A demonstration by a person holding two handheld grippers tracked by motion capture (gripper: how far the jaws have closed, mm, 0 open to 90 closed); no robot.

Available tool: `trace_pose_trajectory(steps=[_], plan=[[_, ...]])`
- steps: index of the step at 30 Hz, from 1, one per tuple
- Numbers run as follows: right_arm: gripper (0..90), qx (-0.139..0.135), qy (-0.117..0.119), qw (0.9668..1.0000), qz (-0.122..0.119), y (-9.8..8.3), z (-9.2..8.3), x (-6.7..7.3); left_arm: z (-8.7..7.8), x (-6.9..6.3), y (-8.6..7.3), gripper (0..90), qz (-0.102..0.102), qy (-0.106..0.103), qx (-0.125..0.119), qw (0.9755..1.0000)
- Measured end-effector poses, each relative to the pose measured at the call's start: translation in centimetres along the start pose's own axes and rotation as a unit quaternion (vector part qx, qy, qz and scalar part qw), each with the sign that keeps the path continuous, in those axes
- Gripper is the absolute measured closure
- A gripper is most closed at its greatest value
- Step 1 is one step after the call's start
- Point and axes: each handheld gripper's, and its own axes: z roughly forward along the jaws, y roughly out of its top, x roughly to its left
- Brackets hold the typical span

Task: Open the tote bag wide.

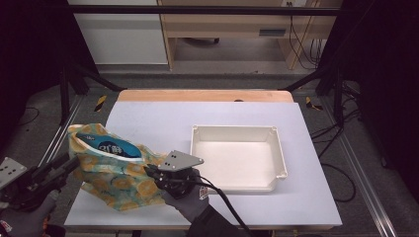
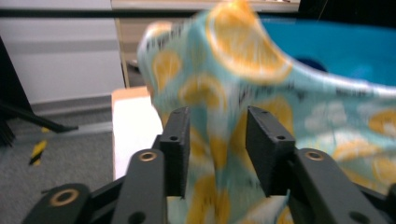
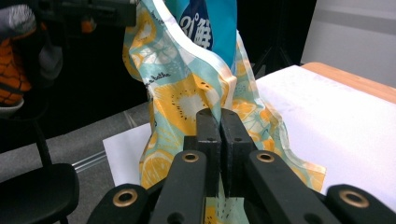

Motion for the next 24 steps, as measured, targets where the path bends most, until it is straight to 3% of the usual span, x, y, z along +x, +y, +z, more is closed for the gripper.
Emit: trace_pose_trajectory(steps=[3, 7, 13, 17, 19, 24], plan=[[88.5, -0.001, -0.001, 1.0000, -0.001, 0.1, 0.0, 0.1, 0.8, 0.0, 0.5, 65.9, 0.008, 0.004, 0.011, 0.9999], [89.3, -0.002, -0.001, 1.0000, -0.004, 0.2, 0.0, 0.1, 1.2, 0.1, 0.5, 88.5, 0.010, 0.004, 0.021, 0.9997], [89.4, -0.010, 0.005, 0.9999, -0.010, 0.9, 0.3, 0.6, 0.0, 0.6, 0.2, 90.0, 0.005, 0.026, 0.006, 0.9996], [89.1, -0.004, 0.004, 0.9997, -0.024, 1.4, 1.2, 1.3, -0.7, 1.3, -0.7, 90.0, -0.004, 0.040, 0.014, 0.9991], [89.2, 0.000, 0.006, 0.9998, -0.018, 1.4, 1.8, 1.3, -0.8, 1.7, -1.3, 90.0, -0.013, 0.038, 0.020, 0.9990], [89.3, 0.011, 0.006, 0.9997, -0.019, 0.7, 2.3, 1.3, -0.7, 2.0, -2.5, 90.0, -0.014, 0.019, 0.028, 0.9993]])
